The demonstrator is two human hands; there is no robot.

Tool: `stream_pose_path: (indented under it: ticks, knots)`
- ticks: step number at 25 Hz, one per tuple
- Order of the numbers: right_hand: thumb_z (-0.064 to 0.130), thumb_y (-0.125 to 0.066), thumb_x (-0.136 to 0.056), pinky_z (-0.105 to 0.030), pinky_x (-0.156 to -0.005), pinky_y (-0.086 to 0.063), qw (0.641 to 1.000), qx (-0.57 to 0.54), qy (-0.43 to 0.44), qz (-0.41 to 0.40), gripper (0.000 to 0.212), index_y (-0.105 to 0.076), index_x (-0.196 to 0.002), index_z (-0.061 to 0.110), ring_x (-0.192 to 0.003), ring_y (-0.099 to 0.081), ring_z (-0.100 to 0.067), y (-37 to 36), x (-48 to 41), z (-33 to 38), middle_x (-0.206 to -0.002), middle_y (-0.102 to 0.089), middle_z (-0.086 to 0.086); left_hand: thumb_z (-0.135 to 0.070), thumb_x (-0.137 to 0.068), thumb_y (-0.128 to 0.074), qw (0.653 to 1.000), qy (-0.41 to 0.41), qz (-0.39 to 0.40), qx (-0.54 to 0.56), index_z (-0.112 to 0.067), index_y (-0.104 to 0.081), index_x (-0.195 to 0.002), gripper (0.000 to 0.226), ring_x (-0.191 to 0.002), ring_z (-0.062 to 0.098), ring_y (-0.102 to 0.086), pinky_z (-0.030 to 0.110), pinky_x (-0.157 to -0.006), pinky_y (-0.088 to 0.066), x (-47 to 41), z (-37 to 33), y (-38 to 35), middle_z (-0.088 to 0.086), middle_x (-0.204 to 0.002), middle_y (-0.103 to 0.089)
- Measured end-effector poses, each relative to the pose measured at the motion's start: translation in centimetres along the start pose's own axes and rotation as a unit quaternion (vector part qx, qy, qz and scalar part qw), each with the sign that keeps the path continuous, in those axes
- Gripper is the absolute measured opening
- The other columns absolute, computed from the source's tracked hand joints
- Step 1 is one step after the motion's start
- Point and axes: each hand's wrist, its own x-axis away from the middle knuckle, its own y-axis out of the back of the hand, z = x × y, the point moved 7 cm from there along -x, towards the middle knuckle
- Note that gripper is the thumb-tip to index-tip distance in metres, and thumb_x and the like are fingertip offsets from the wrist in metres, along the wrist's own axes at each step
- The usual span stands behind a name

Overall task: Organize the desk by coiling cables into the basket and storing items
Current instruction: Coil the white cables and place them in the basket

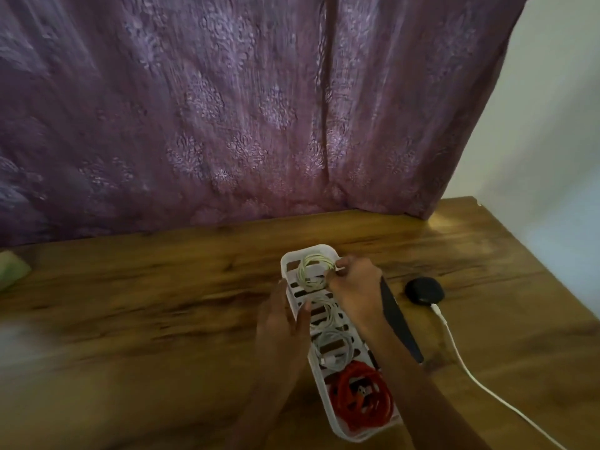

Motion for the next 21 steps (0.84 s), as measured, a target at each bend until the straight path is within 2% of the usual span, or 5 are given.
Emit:
stream_pose_path:
  ticks: [3, 8, 13, 18, 21]
  knots:
    - [0.013, -0.06, -0.087, -0.005, -0.043, -0.038, 0.999, 0.044, 0.014, 0.01, 0.015, -0.061, -0.1, 0.005, -0.075, -0.06, -0.012, -1.3, -0.5, 0.0, -0.09, -0.063, -0.004, -0.033, -0.094, -0.043, 0.999, -0.012, -0.002, -0.033, -0.025, -0.033, -0.142, 0.049, -0.116, 0.016, -0.052, 0.027, -0.09, -0.043, 0.2, 1.0, -1.4, -0.001, -0.13, -0.055]
    - [0.013, -0.058, -0.09, -0.003, -0.041, -0.038, 0.995, 0.089, 0.028, 0.026, 0.017, -0.062, -0.104, 0.005, -0.074, -0.061, -0.007, -3.5, -1.0, -0.5, -0.098, -0.068, -0.006, -0.031, -0.096, -0.036, 0.998, -0.036, -0.022, -0.051, -0.024, -0.026, -0.144, 0.05, -0.128, 0.012, -0.041, 0.025, -0.097, -0.039, 0.9, 1.0, -1.9, -0.003, -0.14, -0.047]
    - [0.012, -0.051, -0.093, -0.023, -0.081, -0.051, 0.989, 0.136, 0.027, 0.044, 0.025, -0.057, -0.116, 0.006, -0.097, -0.062, -0.015, -4.3, -0.4, -0.7, -0.113, -0.063, -0.009, -0.03, -0.095, -0.037, 0.995, -0.067, -0.039, -0.063, -0.023, -0.027, -0.143, 0.05, -0.12, 0.001, -0.037, 0.019, -0.097, -0.034, 1.2, 0.5, -1.5, -0.003, -0.139, -0.048]
    - [0.012, -0.05, -0.093, -0.016, -0.074, -0.047, 0.983, 0.134, 0.086, 0.087, 0.033, -0.05, -0.125, 0.008, -0.097, -0.06, -0.013, -3.1, 1.1, 0.9, -0.115, -0.061, -0.008, -0.039, -0.094, -0.031, 0.996, -0.069, -0.024, -0.059, -0.026, -0.025, -0.144, 0.052, -0.115, 0.003, -0.046, 0.018, -0.09, -0.039, 1.5, 0.2, -1.5, -0.004, -0.131, -0.054]
    - [0.011, -0.048, -0.094, -0.018, -0.08, -0.045, 0.985, 0.063, 0.158, 0.039, 0.031, -0.054, -0.125, 0.007, -0.103, -0.06, -0.016, 0.1, 2.5, 1.7, -0.115, -0.063, -0.008, -0.054, -0.087, -0.025, 0.999, -0.042, 0.015, -0.004, -0.031, -0.026, -0.144, 0.061, -0.088, 0.004, -0.064, 0.012, -0.063, -0.05, 1.7, 0.7, -1.8, -0.006, -0.11, -0.064]
